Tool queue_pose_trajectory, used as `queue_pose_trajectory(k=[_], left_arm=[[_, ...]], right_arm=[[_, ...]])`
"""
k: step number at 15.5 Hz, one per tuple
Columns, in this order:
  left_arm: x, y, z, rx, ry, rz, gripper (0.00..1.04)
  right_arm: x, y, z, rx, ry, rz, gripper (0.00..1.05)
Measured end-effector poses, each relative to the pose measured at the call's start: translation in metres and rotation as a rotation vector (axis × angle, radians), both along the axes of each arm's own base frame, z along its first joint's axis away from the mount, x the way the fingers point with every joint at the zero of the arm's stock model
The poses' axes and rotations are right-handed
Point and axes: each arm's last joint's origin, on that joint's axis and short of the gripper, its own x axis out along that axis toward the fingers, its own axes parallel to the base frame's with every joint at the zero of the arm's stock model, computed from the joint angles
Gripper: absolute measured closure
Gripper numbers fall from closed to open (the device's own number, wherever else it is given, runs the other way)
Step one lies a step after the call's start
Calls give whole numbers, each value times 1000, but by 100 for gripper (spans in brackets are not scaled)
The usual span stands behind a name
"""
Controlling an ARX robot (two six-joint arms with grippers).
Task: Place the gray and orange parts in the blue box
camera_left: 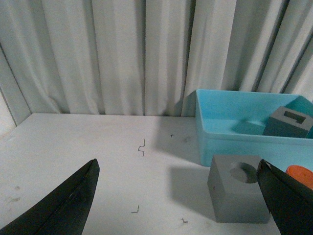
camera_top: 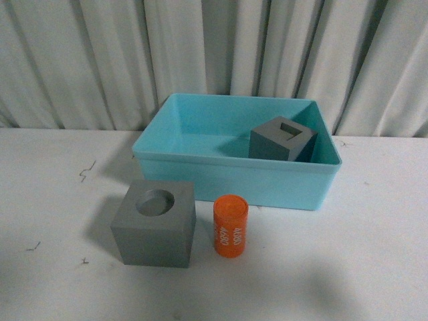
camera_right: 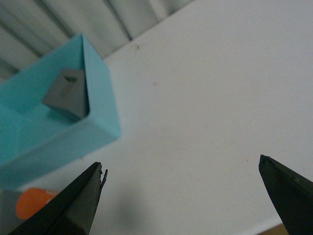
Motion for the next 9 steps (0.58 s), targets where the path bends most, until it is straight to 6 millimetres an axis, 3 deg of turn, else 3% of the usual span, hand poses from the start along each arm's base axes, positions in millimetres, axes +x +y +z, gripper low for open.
queue_pose_trajectory(k=[2,3,5,8,9], left_arm=[[0,0,0,0,-1,-1,7],[0,0,0,0,1,2,7],[0,0,0,0,0,0,7],[0,0,0,0,0,0,7],[0,0,0,0,0,0,7]], right_arm=[[-1,-9,9,-74,-350,122,24],[-13,-11,-6,-212,-399,185,36],[-23,-12,-3,-381,-467,220,60],[-37,-12,-13,-434,-448,238,98],[-41,-12,-15,-442,-448,240,103]])
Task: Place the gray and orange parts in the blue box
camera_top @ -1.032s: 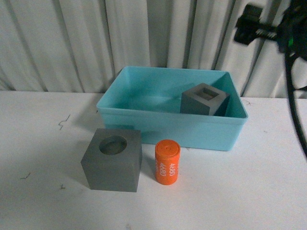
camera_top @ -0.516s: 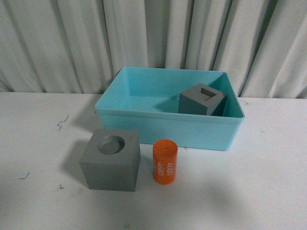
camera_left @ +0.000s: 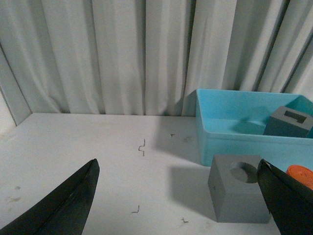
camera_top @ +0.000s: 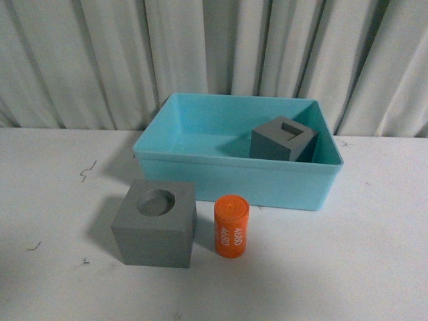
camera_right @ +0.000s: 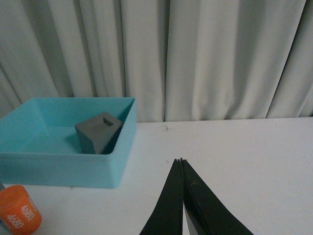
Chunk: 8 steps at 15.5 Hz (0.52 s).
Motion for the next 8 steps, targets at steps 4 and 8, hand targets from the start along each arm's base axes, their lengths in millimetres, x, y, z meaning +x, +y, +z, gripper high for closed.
queue_pose_trajectory(k=[4,8], left_arm=[[0,0,0,0,0,0,7],[0,0,0,0,0,0,7]], right_arm=[[-12,0,-7,-5,-34,0,103],[-21,0,-7,-6,-29,0,103]])
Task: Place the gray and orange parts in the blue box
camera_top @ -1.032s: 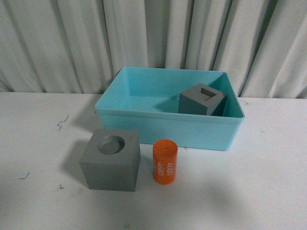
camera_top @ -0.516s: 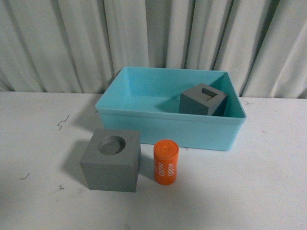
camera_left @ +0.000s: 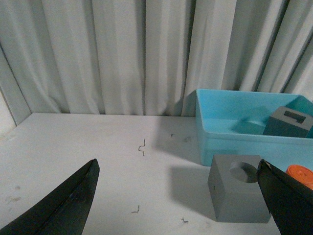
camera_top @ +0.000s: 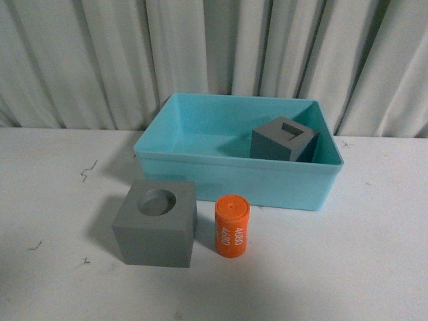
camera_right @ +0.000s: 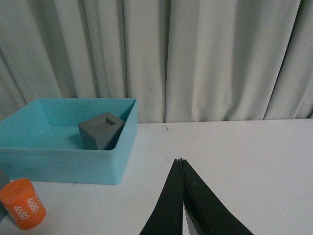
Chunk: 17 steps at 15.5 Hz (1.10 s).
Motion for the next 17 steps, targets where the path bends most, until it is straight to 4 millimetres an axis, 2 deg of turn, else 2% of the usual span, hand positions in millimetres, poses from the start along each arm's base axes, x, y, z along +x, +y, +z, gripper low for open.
queue_pose_trajectory(k=[9,11,12,14,15,17], left_arm=[[0,0,0,0,0,0,7],[0,0,0,0,0,1,7],[0,0,0,0,0,0,7],[0,0,0,0,-1,-1,7],[0,0,0,0,0,0,7],[0,0,0,0,0,0,7]], right_arm=[[-14,0,0,0,-2,0,103],[-22,0,-7,0,53,1,103],[-25,0,-1,0,-14,1,103],[-25,0,-4,0,10,1,103],[-25,0,-3,-1,7,1,84],[-25,0,-3,-1,8,1,64]])
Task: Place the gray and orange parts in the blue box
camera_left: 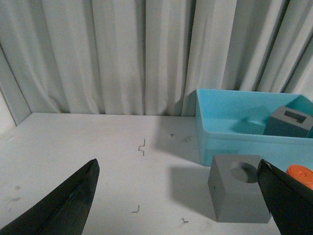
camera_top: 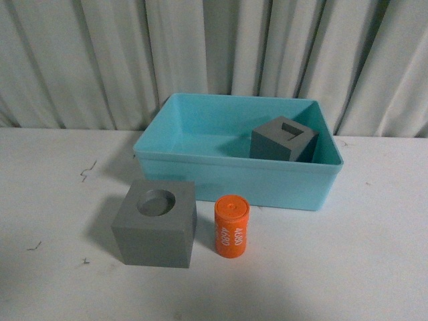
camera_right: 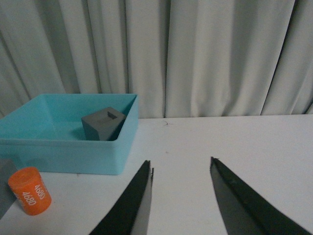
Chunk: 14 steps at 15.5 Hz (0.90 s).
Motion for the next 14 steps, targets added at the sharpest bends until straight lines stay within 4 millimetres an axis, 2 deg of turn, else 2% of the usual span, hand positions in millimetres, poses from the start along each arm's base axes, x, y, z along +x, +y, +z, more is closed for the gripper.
queue_pose_trajectory(k=[1,2,4,5,6,7,8,11,14], left_arm=[[0,0,0,0,0,0,7],[0,0,0,0,0,0,7],[0,0,0,0,0,0,7],[0,0,-2,-13,73,-6,7],[1,0,0,-66,336,-25,7],[9,1,8,-112,560,-14,7],[24,1,16,-121,671,-3,7],[81,-15,37,-41,645,-64,7],[128,-46,40,63,619,-153,7]], right_arm=[[0,0,0,0,0,0,55],[0,0,0,0,0,0,40],[0,0,0,0,0,0,22],[0,0,0,0,0,0,13],[0,0,0,1,0,-1,5],[0,0,0,0,-1,2,6],[0,0,0,0,-1,2,7],[0,0,0,0,-1,2,6],[0,0,0,0,0,2,6]])
